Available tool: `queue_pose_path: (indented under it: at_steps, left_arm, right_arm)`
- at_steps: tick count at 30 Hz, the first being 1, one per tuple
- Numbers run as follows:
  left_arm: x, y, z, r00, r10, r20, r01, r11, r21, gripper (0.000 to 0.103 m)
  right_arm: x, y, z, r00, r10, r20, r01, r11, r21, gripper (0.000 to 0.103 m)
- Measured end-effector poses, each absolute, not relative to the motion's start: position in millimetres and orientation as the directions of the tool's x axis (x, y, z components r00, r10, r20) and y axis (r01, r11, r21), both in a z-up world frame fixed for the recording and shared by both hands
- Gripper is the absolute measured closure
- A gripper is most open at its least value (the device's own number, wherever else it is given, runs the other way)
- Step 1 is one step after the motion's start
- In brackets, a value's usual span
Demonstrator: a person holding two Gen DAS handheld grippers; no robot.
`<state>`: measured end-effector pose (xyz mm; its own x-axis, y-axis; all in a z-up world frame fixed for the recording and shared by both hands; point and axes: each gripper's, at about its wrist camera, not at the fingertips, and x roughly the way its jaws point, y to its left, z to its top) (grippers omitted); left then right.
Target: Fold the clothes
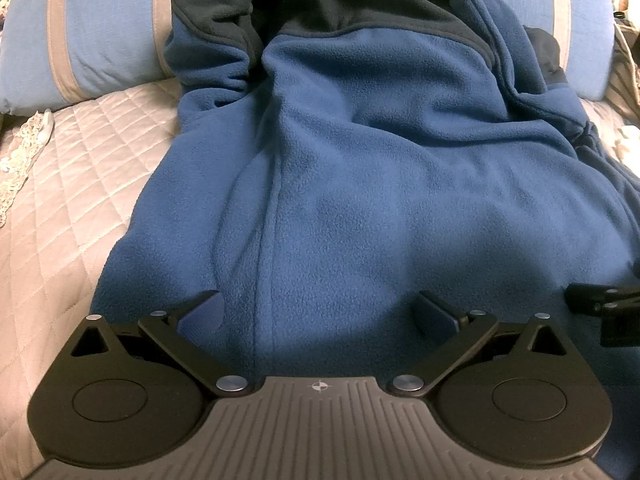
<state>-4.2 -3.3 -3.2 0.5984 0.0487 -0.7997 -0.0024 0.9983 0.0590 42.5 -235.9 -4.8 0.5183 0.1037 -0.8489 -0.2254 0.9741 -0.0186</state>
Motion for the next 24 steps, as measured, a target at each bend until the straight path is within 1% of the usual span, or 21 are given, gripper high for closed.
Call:
queue_pose_path:
  at_steps: [12, 24]
  left_arm:
    - [-4.7, -5.1, -4.5, 0.604, 0.055, -0.795, -0.004, 0.998, 0.065, 0.000]
    - [-6.5, -8.1, -5.6, 0.618, 0.069, -0.783, -0.013, 0.997, 0.078, 0.000]
  right_arm:
    - [42.0, -233.1, -3.9, 0.510, 0.097, -0.854, -0.218, 0.976, -0.020, 0.000]
    - [39.6, -232.1, -5.2, 0.535, 0.089, -0.840, -0.222, 0.974, -0.038, 0.000]
